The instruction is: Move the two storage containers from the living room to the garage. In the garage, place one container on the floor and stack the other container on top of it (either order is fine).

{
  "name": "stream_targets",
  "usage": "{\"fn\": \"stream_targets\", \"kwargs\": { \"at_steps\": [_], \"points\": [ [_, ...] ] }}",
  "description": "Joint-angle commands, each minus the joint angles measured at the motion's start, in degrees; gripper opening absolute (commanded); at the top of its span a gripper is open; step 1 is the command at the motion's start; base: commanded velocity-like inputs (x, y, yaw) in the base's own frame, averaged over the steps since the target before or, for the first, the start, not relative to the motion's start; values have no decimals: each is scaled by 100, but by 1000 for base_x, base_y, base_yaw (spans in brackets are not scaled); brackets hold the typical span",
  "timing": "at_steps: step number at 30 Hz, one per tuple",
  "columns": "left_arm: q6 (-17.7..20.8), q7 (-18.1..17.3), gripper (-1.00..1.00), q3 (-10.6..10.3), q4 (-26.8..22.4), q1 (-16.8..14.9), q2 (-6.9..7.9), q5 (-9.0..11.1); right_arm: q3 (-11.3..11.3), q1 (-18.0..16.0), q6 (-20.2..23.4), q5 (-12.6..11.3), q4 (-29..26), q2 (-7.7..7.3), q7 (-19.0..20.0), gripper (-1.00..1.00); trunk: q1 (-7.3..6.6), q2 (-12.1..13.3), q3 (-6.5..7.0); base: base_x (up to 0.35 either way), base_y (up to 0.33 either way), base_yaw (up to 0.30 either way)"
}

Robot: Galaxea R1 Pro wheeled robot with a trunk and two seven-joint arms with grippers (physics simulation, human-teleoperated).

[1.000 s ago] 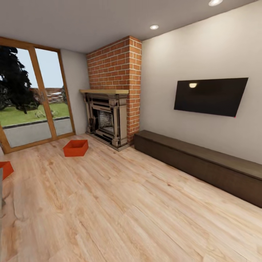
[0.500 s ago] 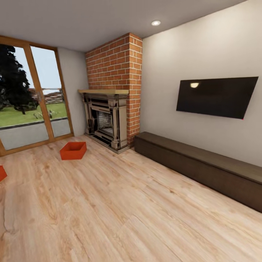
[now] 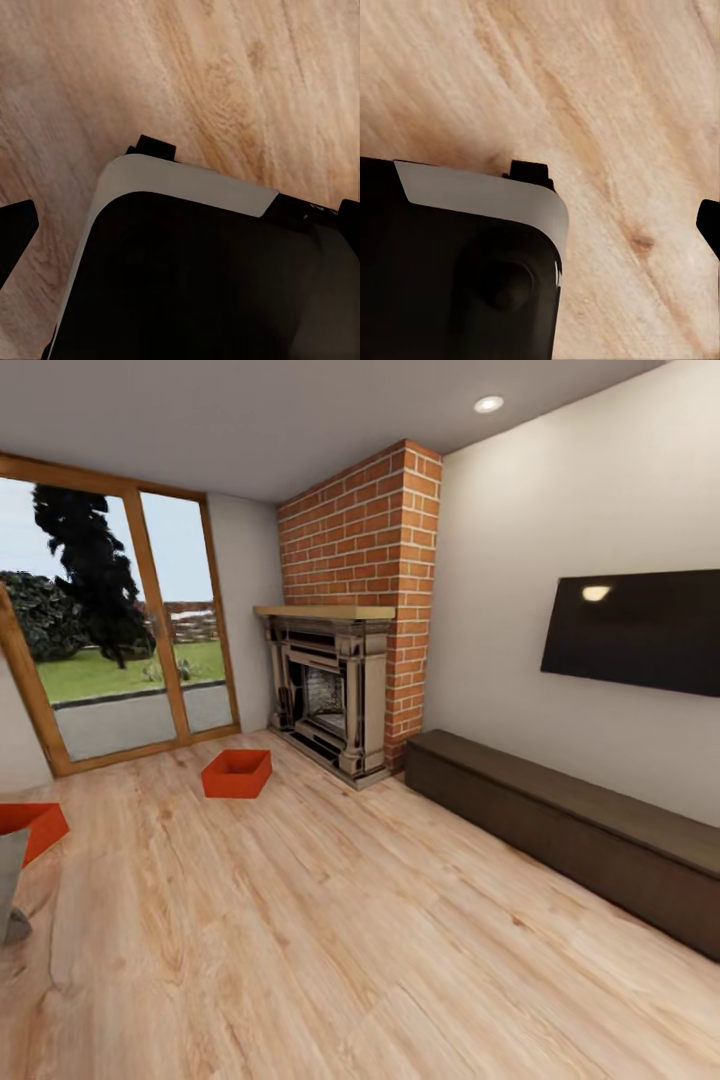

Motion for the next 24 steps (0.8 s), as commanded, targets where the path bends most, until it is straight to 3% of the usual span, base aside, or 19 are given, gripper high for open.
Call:
{"fn": "stream_targets", "kwargs": {
  "at_steps": [1, 24],
  "points": [
    [-8, 5, 100, -1, -6, 1, 0, 18, 50, -7, -36, -59, 17, 2, -3, 100, 3, -3, -5, 323, 0, 283],
    [-16, 5, 100, -1, 3, 1, 0, 18, 50, -7, -41, -59, 17, 2, -3, 100, 3, -3, -5, 323, 0, 283]
  ]
}}
